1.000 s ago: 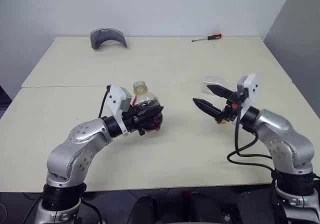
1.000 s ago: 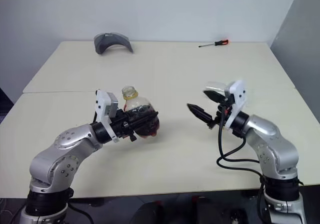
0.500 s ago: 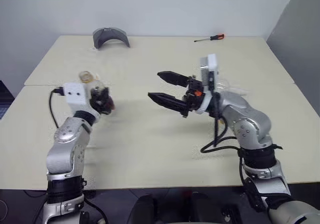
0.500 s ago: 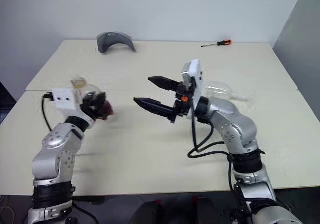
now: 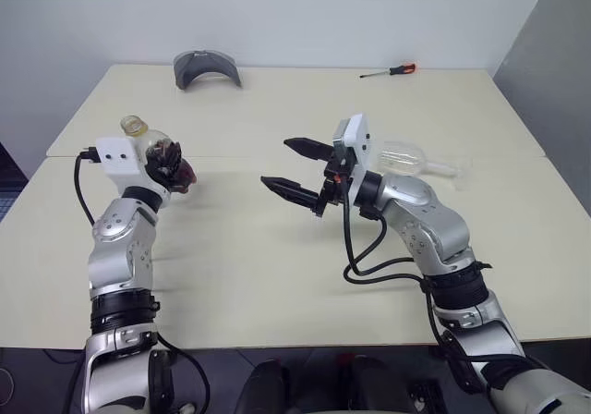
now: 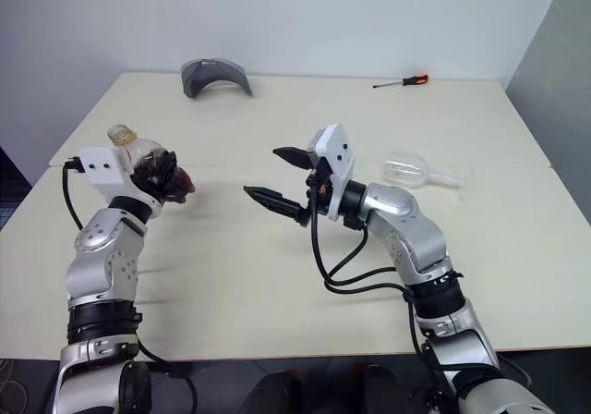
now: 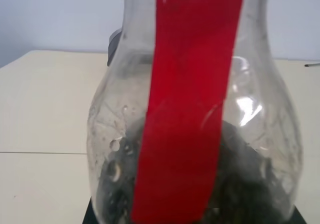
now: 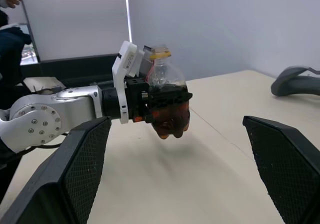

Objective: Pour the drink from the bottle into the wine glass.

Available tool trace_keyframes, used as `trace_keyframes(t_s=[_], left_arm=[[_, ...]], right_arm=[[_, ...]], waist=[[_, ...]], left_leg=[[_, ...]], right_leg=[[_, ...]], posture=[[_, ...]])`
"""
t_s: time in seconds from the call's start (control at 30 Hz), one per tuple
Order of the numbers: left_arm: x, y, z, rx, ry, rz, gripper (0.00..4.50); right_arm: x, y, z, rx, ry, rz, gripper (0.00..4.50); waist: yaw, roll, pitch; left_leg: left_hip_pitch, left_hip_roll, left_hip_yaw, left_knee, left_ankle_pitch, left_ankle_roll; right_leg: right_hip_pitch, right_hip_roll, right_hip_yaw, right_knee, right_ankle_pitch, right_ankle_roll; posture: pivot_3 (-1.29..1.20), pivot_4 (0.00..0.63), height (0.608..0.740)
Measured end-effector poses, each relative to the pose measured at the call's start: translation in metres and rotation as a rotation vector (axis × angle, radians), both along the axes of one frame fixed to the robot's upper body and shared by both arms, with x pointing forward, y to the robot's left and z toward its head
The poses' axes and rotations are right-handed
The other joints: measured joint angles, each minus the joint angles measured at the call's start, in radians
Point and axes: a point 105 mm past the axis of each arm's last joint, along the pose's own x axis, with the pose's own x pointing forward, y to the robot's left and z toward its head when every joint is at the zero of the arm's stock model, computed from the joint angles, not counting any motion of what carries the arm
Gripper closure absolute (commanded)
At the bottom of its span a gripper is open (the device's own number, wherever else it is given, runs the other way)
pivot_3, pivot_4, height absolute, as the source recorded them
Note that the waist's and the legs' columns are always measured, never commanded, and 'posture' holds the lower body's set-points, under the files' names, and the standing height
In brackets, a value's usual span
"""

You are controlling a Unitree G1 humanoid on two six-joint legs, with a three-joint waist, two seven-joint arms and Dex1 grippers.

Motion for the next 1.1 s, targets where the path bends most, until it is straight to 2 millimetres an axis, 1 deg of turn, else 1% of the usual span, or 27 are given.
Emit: trace_keyframes(t_s=[0.13,0.2,0.43,0.5,0.6,0.77,0.8,0.97,1.1], left_arm=[[0.007,-0.011,-0.024,-0.024,0.051,-0.024,3.21],[0.009,-0.014,-0.034,-0.033,0.070,-0.027,3.21],[0.009,-0.013,-0.036,-0.007,0.051,-0.011,3.21],[0.009,-0.013,-0.036,0.005,0.051,-0.006,2.48],[0.008,-0.011,-0.037,0.020,0.053,0.008,1.65],[0.003,-0.008,-0.049,0.019,0.085,0.016,0.15],[0.002,-0.007,-0.051,0.018,0.088,0.018,0.03],[-0.005,-0.007,-0.054,0.013,0.087,0.017,0.03],[-0.018,-0.008,-0.058,0.015,0.100,0.015,0.03]], right_arm=[[0.001,0.001,0.000,0.004,0.002,-0.011,0.00],[0.002,0.000,0.000,0.003,0.002,-0.018,0.00],[0.004,-0.001,0.000,0.007,0.003,-0.039,0.00],[0.004,-0.001,0.001,0.008,0.004,-0.044,0.00],[0.005,-0.001,0.001,0.009,0.005,-0.049,0.00],[0.005,-0.001,0.001,0.013,0.008,-0.049,0.00],[0.005,0.000,0.001,0.014,0.008,-0.048,0.00],[0.006,0.000,-0.001,0.013,0.018,-0.050,0.00],[0.008,-0.002,-0.002,0.016,0.023,-0.059,0.00]], waist=[[-0.001,0.000,0.000],[-0.004,0.000,0.000],[-0.006,0.000,0.000],[-0.007,0.000,0.000],[-0.007,0.000,0.000],[-0.009,0.000,0.000],[-0.008,0.000,0.000],[-0.008,0.000,0.000],[-0.008,0.000,0.000]], left_leg=[[0.000,0.000,0.000,0.000,0.000,0.000],[0.000,0.000,-0.001,0.000,0.000,0.000],[0.000,0.000,-0.001,0.000,0.000,0.000],[0.000,0.000,-0.001,0.000,0.000,0.000],[0.000,0.000,-0.001,0.000,0.000,0.000],[0.000,0.000,-0.002,-0.001,0.000,0.000],[0.000,0.000,-0.002,0.000,0.000,0.000],[0.000,0.000,-0.002,0.000,0.000,0.000],[0.000,0.001,-0.002,-0.001,0.000,0.000]], right_leg=[[0.000,0.000,-0.001,0.000,0.000,0.000],[0.000,0.000,-0.001,0.000,0.000,0.000],[0.000,0.000,-0.002,0.001,0.000,0.000],[0.000,0.000,-0.002,0.001,0.000,0.000],[0.000,0.000,-0.002,0.001,0.000,0.000],[0.000,0.000,-0.003,0.001,0.000,0.000],[0.000,0.000,-0.003,0.001,0.000,0.000],[0.000,0.000,-0.003,0.000,0.000,0.000],[0.000,0.000,-0.003,0.000,0.000,0.000]], posture=[[0.00,0.150,0.740],[0.00,0.150,0.740],[0.00,0.150,0.740],[0.00,0.150,0.740],[0.00,0.150,0.740],[0.00,0.150,0.740],[0.00,0.150,0.740],[0.00,0.150,0.740],[0.00,0.150,0.740]])
